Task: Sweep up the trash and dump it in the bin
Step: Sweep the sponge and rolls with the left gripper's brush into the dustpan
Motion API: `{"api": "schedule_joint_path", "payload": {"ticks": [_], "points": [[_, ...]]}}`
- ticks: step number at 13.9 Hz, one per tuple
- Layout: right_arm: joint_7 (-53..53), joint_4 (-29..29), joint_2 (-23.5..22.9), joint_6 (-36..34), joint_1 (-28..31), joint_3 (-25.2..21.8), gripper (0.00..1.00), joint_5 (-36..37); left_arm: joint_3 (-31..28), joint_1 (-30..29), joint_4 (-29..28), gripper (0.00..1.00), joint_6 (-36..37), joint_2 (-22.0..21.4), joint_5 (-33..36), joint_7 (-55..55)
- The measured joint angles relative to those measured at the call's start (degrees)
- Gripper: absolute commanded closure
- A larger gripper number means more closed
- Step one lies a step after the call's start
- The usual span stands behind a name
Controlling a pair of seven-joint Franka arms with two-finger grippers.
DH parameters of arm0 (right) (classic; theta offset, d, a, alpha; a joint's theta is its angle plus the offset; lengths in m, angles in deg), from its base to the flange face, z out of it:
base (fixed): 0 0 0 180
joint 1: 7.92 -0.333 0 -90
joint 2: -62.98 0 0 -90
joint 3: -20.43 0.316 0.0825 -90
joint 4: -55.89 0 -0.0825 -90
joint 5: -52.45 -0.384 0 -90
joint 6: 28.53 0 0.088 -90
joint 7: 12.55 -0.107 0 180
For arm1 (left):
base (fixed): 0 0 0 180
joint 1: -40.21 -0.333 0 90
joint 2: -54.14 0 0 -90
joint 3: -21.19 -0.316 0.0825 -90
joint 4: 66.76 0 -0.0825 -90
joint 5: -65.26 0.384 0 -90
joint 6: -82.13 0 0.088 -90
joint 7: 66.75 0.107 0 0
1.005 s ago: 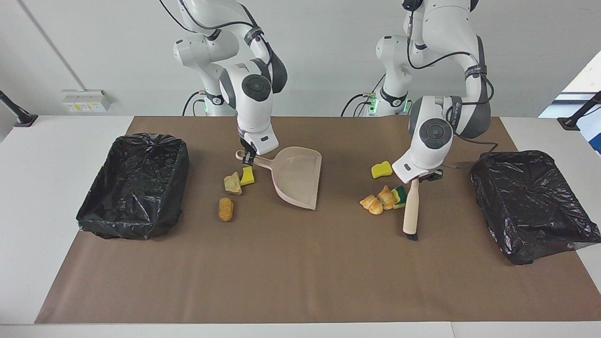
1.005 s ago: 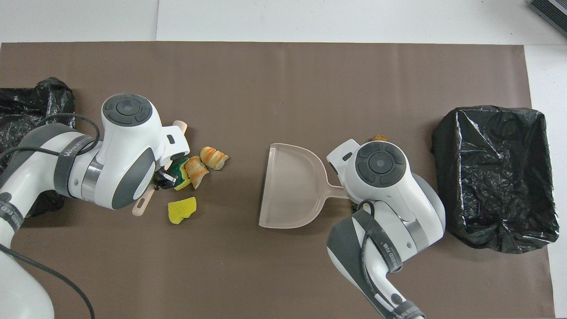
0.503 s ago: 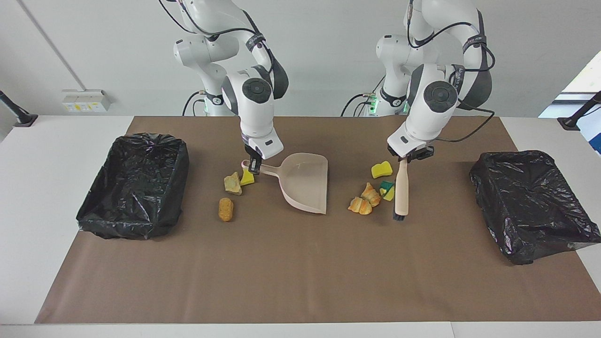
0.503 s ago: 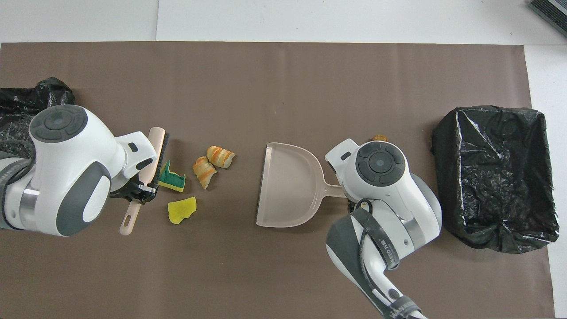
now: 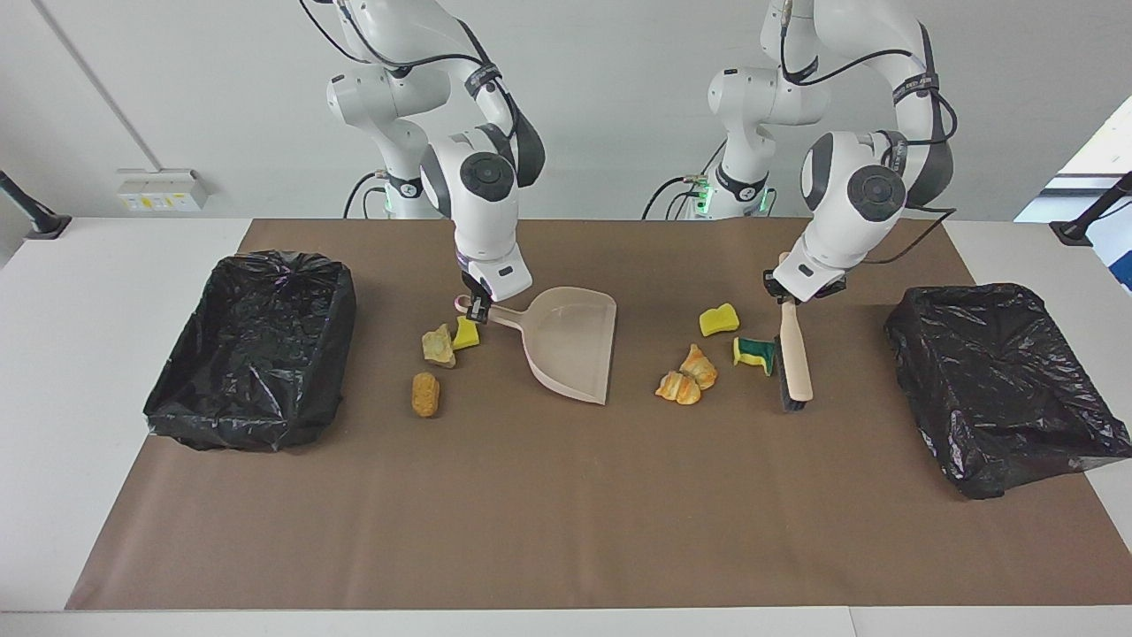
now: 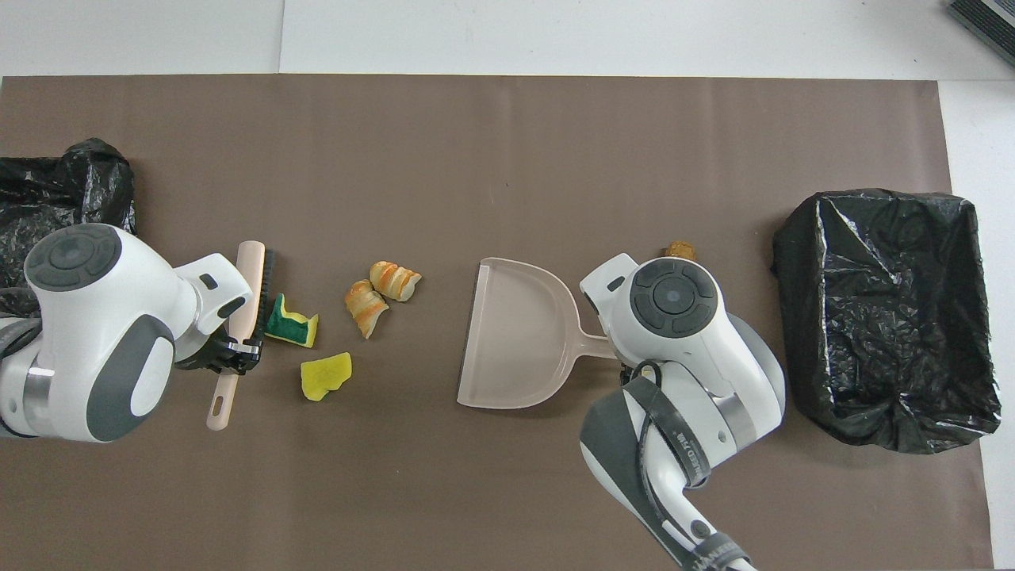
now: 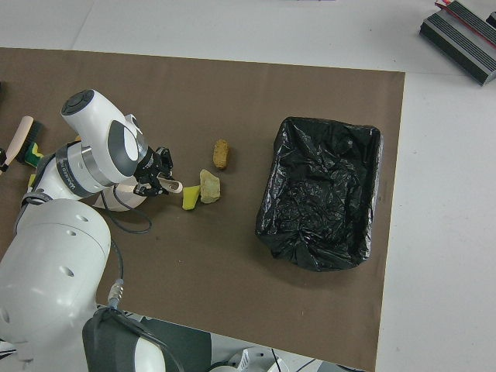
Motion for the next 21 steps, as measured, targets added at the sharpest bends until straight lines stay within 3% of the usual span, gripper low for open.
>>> {"api": "schedule_joint_path", "payload": {"ticks": [7, 16, 19, 21], "points": [[0.0, 0.05, 0.0, 0.0, 0.0, 0.0, 1.0, 0.0, 0.89, 14.25, -0.02, 1.0, -4.73, 1.84, -2.82, -7.29], [0.0, 0.13, 0.0, 0.0, 0.0, -0.02, 1.0, 0.0, 2.41, 31.32, 1.71, 1.0, -4.58, 1.21, -14.02, -12.19], [0.0, 0.13, 0.0, 0.0, 0.0, -0.01, 1.0, 0.0, 3.77, 32.03, 4.67, 1.0, -0.01, 0.47, -14.12, -18.7], [0.0, 0.13, 0.0, 0.0, 0.0, -0.01, 1.0, 0.0, 3.12, 31.92, 5.4, 1.0, 7.79, -1.81, -14.13, -19.63]]}}
